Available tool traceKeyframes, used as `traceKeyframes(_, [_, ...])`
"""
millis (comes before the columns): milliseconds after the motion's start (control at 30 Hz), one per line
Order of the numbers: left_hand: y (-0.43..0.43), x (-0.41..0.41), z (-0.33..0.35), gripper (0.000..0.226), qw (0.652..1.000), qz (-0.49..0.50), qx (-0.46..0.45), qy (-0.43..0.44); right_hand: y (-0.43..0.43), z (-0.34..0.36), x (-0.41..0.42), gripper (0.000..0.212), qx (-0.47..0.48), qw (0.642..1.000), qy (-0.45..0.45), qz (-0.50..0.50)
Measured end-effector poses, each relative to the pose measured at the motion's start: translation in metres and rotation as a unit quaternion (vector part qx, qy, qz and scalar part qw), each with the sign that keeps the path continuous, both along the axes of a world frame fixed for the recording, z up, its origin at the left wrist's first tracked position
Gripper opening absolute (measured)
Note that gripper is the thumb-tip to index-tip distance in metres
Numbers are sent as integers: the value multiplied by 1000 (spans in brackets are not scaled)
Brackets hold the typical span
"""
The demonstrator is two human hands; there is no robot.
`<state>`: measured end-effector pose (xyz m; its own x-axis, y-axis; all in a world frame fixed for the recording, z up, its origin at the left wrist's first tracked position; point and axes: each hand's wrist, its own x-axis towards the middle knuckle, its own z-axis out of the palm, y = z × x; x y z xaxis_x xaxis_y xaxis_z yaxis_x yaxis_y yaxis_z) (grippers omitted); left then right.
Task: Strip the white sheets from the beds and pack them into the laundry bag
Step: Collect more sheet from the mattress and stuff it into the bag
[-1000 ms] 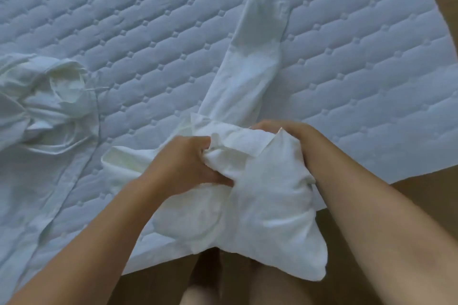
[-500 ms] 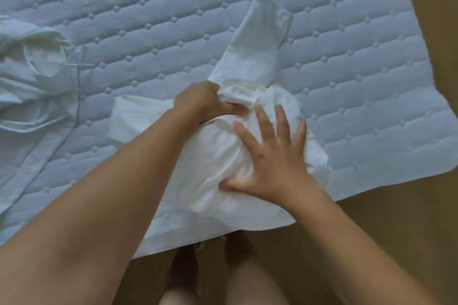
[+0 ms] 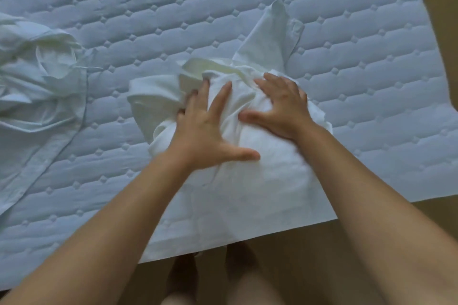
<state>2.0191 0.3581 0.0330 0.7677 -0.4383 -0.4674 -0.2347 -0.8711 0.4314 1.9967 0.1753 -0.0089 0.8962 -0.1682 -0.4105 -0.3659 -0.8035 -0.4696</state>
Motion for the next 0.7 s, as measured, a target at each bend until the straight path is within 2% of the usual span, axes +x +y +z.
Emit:
traceKeyframes(67, [-7, 18, -3, 140, 1000, -9, -15, 9, -13, 5, 5, 117, -13, 998, -18, -51])
traceKeyframes(100, [-9, 26, -6, 134, 1000, 3, -20, 6, -18, 12, 6, 109, -30, 996, -27, -86])
traceKeyframes(167, [-13, 40, -9, 118, 998, 48, -24, -12, -17, 29, -6, 94, -51, 984, -70, -154])
traceKeyframes(200, [-17, 48, -11, 106, 997, 65, -17, -30, -7, 37, -20, 95, -50, 978, -100, -176])
traceKeyframes(233, [-21, 57, -15, 92, 995, 80, -7, -52, 10, 46, -35, 99, -46, 975, -126, -178])
traceKeyframes(300, [-32, 77, -25, 64, 991, 97, 7, -88, 48, 46, -59, 106, -57, 983, -141, -105])
traceKeyframes(367, [-38, 93, -36, 48, 989, 101, 16, -106, 65, 32, -57, 107, -60, 991, -113, -40])
traceKeyframes(400, [-39, 100, -41, 45, 988, 104, 16, -110, 62, 26, -46, 107, -31, 993, -103, -40])
traceKeyframes(500, [-35, 123, -46, 45, 987, 135, 1, -93, 42, 21, -8, 107, 65, 992, -88, -61])
traceKeyframes(567, [-31, 137, -35, 51, 987, 130, -34, -90, 30, 22, 18, 101, 98, 991, -63, -60])
traceKeyframes(700, [-17, 105, -5, 88, 981, -9, -73, -180, -3, 17, 66, 84, 166, 978, -64, -106])
